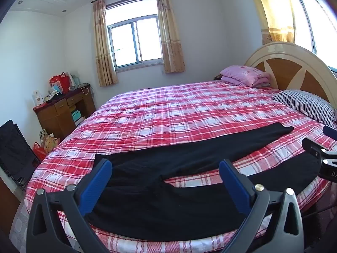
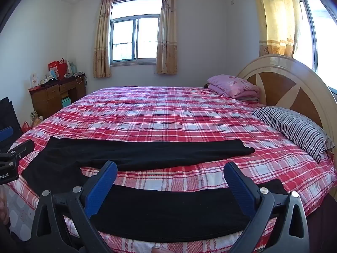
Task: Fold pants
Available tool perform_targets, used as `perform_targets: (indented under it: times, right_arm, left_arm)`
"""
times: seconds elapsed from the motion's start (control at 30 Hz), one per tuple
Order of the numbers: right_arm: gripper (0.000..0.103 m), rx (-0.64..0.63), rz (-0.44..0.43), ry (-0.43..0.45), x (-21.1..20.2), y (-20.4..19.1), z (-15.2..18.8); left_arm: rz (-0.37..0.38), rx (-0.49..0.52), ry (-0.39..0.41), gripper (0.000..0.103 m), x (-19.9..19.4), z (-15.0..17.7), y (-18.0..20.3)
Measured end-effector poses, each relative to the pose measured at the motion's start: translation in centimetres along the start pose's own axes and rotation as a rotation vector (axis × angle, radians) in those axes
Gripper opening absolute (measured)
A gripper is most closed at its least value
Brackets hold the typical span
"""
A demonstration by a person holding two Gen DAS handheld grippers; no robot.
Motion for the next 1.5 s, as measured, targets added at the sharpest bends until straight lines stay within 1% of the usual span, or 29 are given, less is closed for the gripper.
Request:
perform_targets:
  times: [0.37, 0.4, 0.6, 1.5]
  right_arm:
    - [0.102, 0.006, -0.004, 0.003, -0.21, -0.32, 0.21]
    - [0.102, 0.008, -0.003, 0.000, -0.19, 0.43, -0.08]
    - [0.102, 0.007, -0.003, -0.004, 0.28, 0.55, -0.07]
    - [0.102, 0.004, -0.001, -0.006, 0.42, 0.06, 0.31]
  left_arm:
    - [-0.004, 0.008, -0.005, 0.103, 0.05, 0.12, 0.08]
    - [-0.004, 0.009, -0.004, 0.103, 0.07, 0.11, 0.07]
    - [-0.008, 0.001, -0.010, 0.103, 0.42, 0.15, -0.62]
    - [-0.012, -0.003, -0.017, 0.103, 0.62, 0.19, -0.60]
Point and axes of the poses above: each gripper's, at about its wrist camera, not at the fingertips, and x roughly the way its jaws point, y to its right, z to its underside, the point moved 2 cm from there along x, roughly the way its jaws point, and after that the axes turned 11 degrees about x, right-handed, at the moved point
